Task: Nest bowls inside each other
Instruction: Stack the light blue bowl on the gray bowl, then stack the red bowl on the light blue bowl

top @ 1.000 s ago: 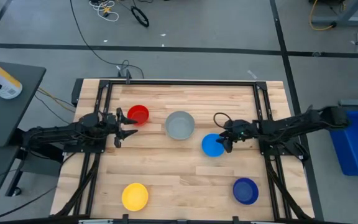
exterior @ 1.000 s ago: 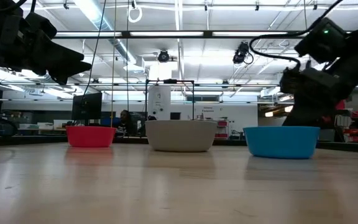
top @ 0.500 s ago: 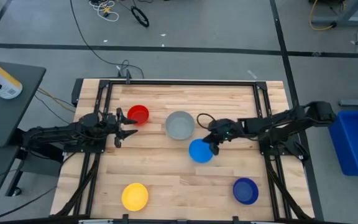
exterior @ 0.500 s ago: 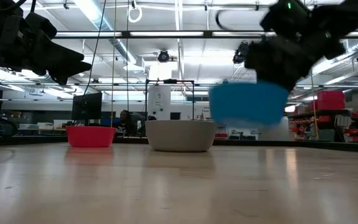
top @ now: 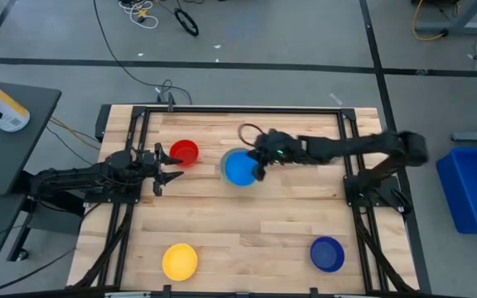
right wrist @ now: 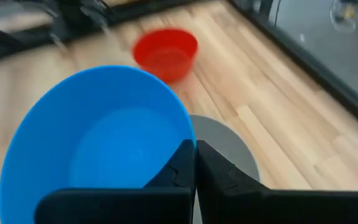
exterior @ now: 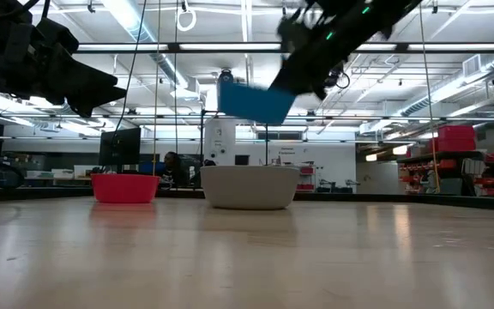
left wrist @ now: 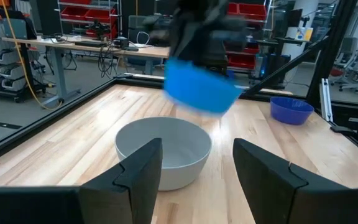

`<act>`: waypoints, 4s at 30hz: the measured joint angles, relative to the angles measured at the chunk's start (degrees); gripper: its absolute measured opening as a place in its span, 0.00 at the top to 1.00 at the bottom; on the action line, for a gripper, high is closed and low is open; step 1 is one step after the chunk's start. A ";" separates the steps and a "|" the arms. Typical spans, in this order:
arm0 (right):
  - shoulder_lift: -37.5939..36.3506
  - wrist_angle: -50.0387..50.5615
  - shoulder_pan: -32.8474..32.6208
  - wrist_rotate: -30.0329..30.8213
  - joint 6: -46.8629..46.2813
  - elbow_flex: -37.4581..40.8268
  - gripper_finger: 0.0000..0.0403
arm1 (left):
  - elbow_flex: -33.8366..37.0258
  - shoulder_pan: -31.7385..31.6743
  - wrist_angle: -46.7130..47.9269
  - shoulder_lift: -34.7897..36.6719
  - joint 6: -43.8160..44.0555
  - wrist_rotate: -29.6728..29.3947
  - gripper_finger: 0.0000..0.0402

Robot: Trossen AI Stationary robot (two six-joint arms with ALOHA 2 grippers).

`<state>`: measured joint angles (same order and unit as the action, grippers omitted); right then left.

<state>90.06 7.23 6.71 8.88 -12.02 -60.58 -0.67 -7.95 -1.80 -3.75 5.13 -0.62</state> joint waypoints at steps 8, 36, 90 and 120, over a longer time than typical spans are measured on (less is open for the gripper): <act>12.96 6.19 5.23 -2.85 1.34 -6.59 1.00 | -0.07 0.00 0.83 0.00 0.02 -0.28 0.49; 14.06 4.74 5.83 -7.73 6.44 -16.73 0.52 | -0.05 -0.02 -0.54 -12.68 2.82 -11.74 0.49; -33.10 -9.62 -3.35 5.57 9.10 20.48 0.65 | -27.78 6.21 -11.04 -71.61 -1.88 -18.20 0.98; -37.61 -5.64 -9.17 6.36 3.96 30.72 0.57 | -61.79 5.49 9.13 -101.39 -9.43 2.95 0.83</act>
<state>52.45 1.59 -2.46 15.25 -8.06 -29.87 -62.46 -2.46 7.33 -105.14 -4.30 2.32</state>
